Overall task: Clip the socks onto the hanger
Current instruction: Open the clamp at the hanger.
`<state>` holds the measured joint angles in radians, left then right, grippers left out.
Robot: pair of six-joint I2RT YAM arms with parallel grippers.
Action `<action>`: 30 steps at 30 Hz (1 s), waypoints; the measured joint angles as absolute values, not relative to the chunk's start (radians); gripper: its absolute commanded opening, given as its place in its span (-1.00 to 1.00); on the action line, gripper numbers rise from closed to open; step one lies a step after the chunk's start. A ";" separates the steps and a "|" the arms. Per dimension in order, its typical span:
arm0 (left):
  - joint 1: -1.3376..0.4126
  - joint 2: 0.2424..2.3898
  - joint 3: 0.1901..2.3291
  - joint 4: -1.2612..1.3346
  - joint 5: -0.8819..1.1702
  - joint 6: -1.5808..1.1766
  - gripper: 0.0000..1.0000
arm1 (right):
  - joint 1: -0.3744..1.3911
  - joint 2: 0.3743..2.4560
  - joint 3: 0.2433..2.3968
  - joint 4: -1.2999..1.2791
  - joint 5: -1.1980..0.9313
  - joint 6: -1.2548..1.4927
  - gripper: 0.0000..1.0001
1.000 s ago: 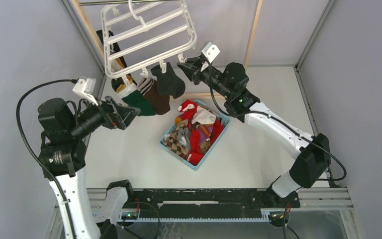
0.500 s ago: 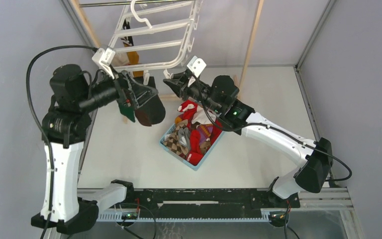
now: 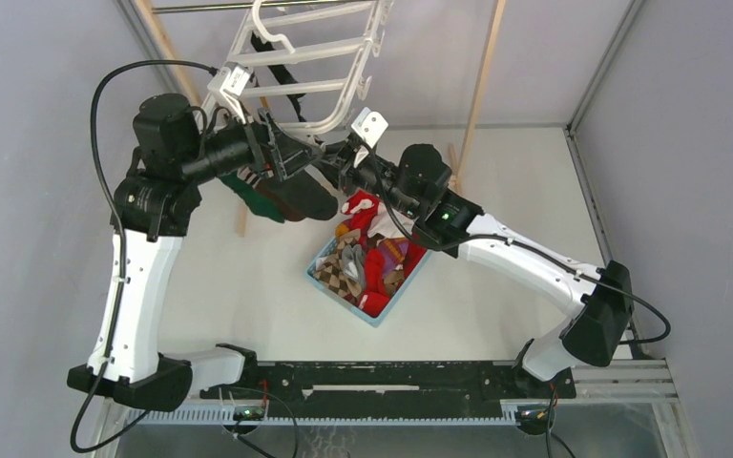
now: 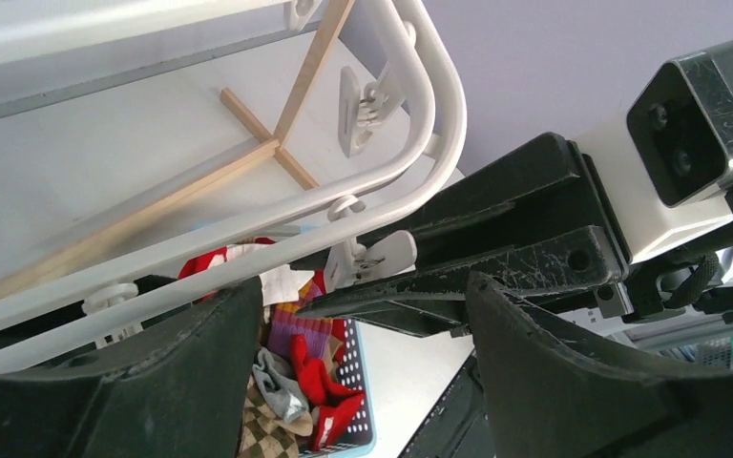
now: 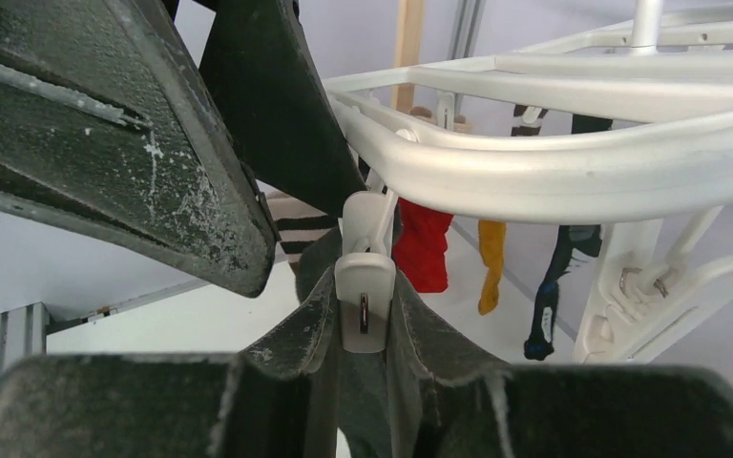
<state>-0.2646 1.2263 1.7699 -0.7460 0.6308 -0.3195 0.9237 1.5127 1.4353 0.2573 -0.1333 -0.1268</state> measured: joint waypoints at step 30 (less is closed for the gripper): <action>-0.317 1.206 1.699 -0.656 0.565 -0.271 -0.03 | 0.935 1.552 1.514 0.154 -0.161 -0.084 -1.00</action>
